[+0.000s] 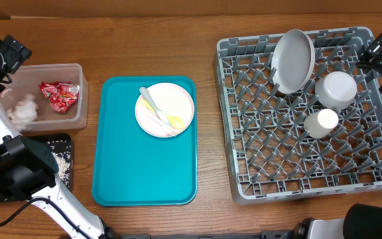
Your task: Sort waste into correct bins and load items into the dishwasher rack
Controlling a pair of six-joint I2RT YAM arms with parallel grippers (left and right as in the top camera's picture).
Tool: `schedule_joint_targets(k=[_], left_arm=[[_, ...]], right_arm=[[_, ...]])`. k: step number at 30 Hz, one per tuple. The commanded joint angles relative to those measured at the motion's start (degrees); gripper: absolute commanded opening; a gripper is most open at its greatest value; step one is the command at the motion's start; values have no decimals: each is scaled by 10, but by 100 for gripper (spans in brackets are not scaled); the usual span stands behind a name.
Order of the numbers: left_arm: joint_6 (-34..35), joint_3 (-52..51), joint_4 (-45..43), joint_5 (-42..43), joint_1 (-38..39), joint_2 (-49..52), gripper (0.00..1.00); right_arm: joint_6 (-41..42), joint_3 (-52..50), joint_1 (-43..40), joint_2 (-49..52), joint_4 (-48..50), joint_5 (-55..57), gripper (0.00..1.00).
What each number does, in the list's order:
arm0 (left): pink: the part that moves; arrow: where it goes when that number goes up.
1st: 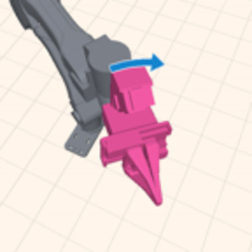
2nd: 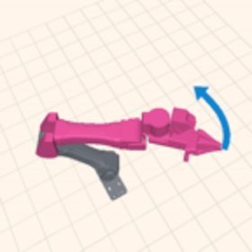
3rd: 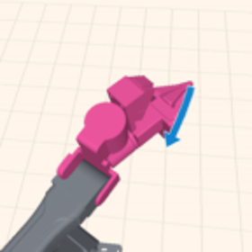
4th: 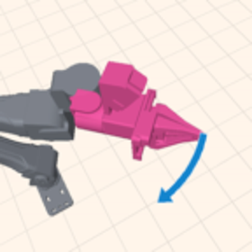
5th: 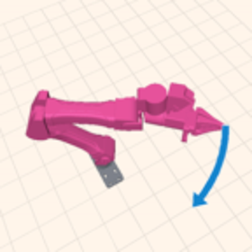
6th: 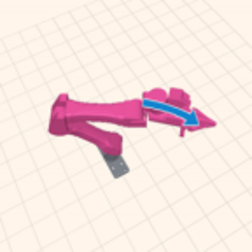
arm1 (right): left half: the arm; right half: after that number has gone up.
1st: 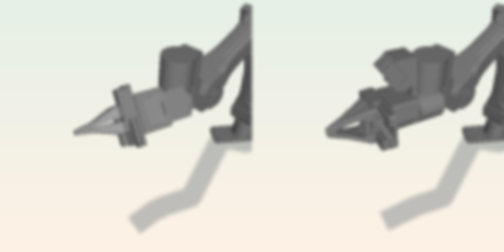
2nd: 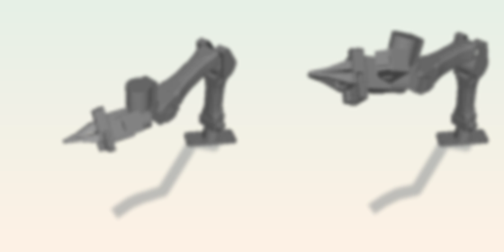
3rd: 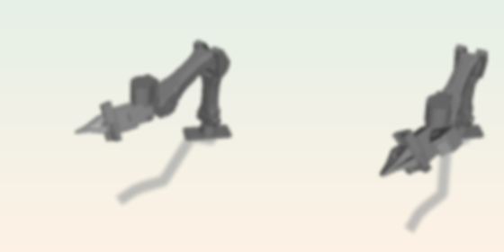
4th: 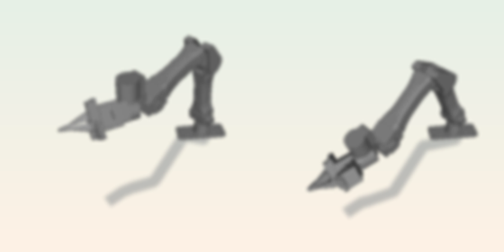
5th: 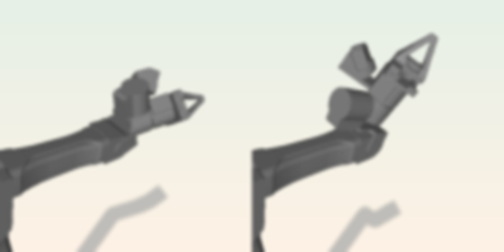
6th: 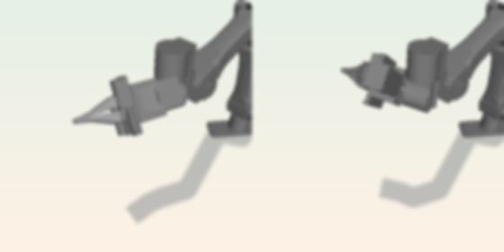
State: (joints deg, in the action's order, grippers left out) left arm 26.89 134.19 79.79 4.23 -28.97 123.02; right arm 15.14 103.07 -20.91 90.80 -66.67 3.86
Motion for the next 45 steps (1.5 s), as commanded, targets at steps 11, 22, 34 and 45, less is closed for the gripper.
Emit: schedule_joint_targets(k=[11, 22, 34, 45], left_arm=[[-132, -4, 83, 185, 117, 4, 100], [42, -79, 70, 70, 325, 4, 100], [231, -275, -50, 74, 407, 4, 97], [269, -351, -190, 71, 410, 4, 86]], right_arm=[[-2, 12, 2, -7, 2, 6, 100], [-2, 12, 2, -7, 2, 6, 100], [-2, 12, 2, -7, 2, 6, 100], [-2, 12, 2, -7, 2, 6, 100]])
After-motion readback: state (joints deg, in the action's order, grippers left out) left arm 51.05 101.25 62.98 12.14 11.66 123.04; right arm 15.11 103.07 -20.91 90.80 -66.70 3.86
